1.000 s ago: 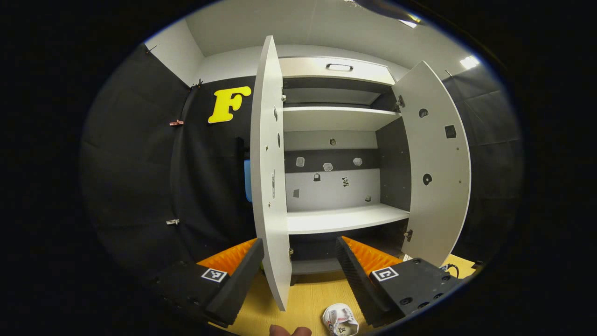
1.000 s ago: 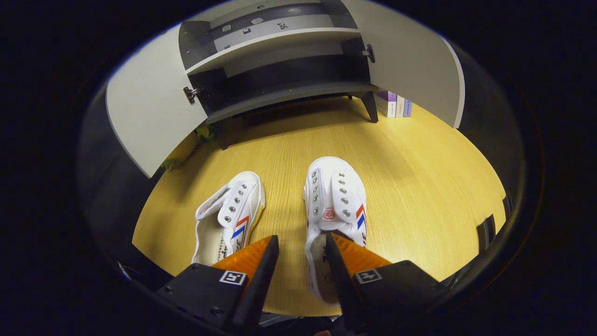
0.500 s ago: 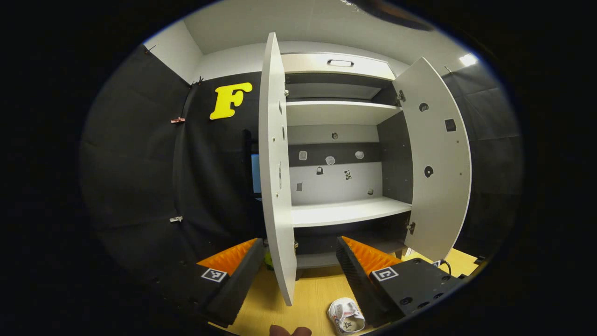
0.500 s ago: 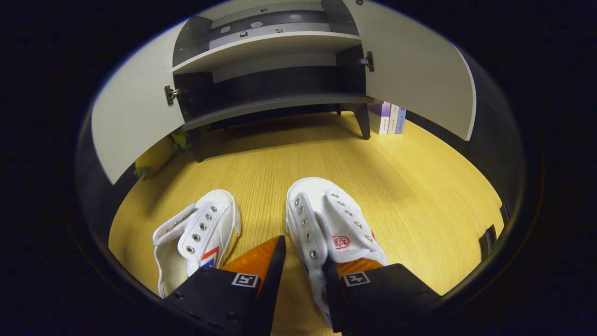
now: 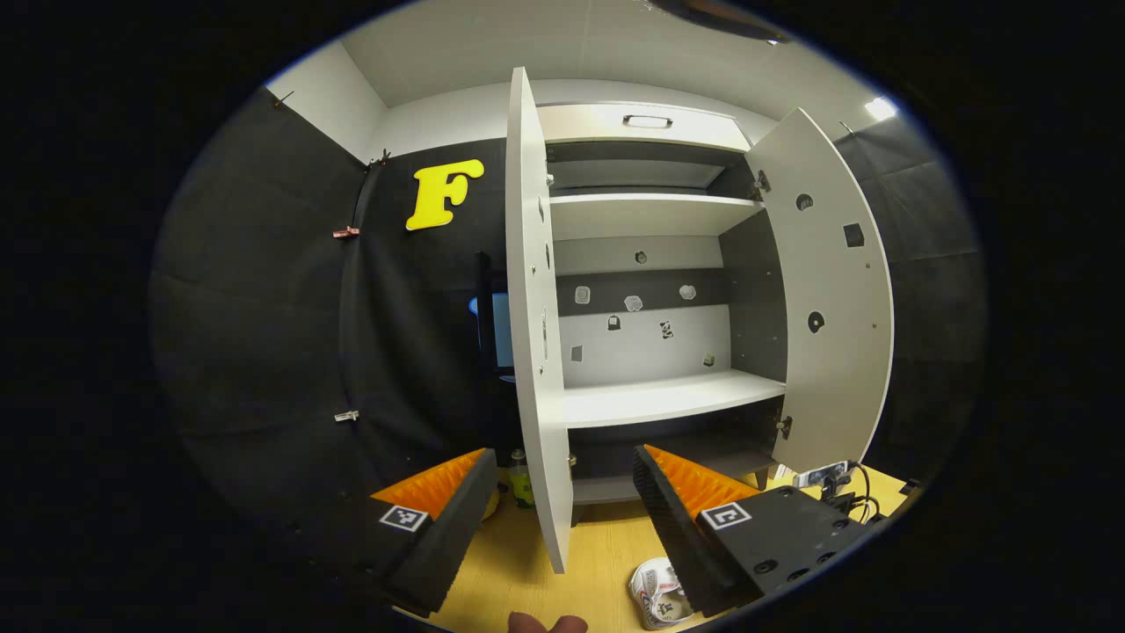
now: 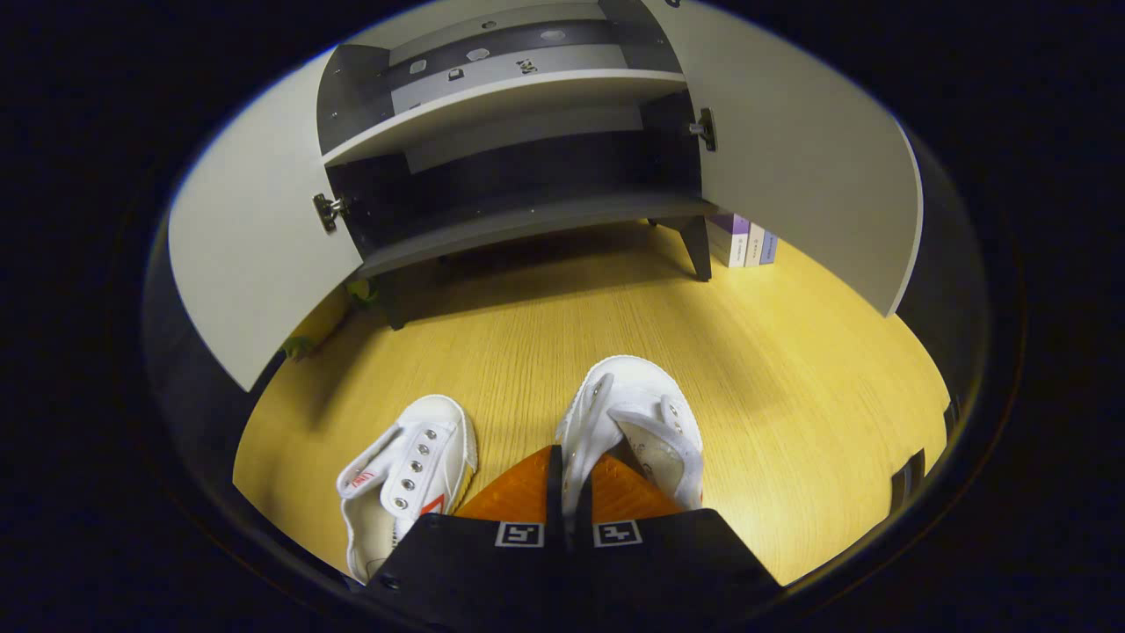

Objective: Grab one shoe with the right hand and put it into the shoe cabinet, grab the other shoe with the left hand and put it into the shoe cabinet; then close the right door with the right hand and the left door with the left hand.

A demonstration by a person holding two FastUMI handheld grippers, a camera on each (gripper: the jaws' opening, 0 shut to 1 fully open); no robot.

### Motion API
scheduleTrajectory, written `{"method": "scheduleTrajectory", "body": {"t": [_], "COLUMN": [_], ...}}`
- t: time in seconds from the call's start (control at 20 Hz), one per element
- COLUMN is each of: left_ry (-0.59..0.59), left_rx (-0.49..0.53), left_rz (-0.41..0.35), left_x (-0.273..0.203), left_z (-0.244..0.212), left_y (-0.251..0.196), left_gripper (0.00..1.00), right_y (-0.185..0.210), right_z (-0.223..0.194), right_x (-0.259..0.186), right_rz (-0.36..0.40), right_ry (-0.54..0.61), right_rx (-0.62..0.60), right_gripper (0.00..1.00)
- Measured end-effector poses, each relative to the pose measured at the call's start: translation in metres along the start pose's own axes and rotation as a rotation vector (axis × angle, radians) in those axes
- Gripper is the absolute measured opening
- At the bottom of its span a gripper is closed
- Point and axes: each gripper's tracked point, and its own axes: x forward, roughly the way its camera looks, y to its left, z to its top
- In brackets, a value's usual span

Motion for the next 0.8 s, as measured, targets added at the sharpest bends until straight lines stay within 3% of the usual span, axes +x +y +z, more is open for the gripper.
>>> {"method": "scheduleTrajectory", "body": {"t": [0.4,0.8], "left_ry": [-0.009,-0.028], "left_rx": [-0.043,-0.062], "left_rz": [-0.039,-0.081], "left_x": [-0.001,0.0], "left_z": [0.009,0.019], "left_y": [-0.017,-0.036], "left_gripper": [0.96,0.96], "right_y": [0.03,0.083], "right_z": [0.127,0.309], "right_x": [-0.066,-0.1], "right_rz": [0.05,0.112], "right_ry": [-0.127,-0.298], "right_rx": [-0.018,-0.045], "right_gripper": [0.05,0.05]}}
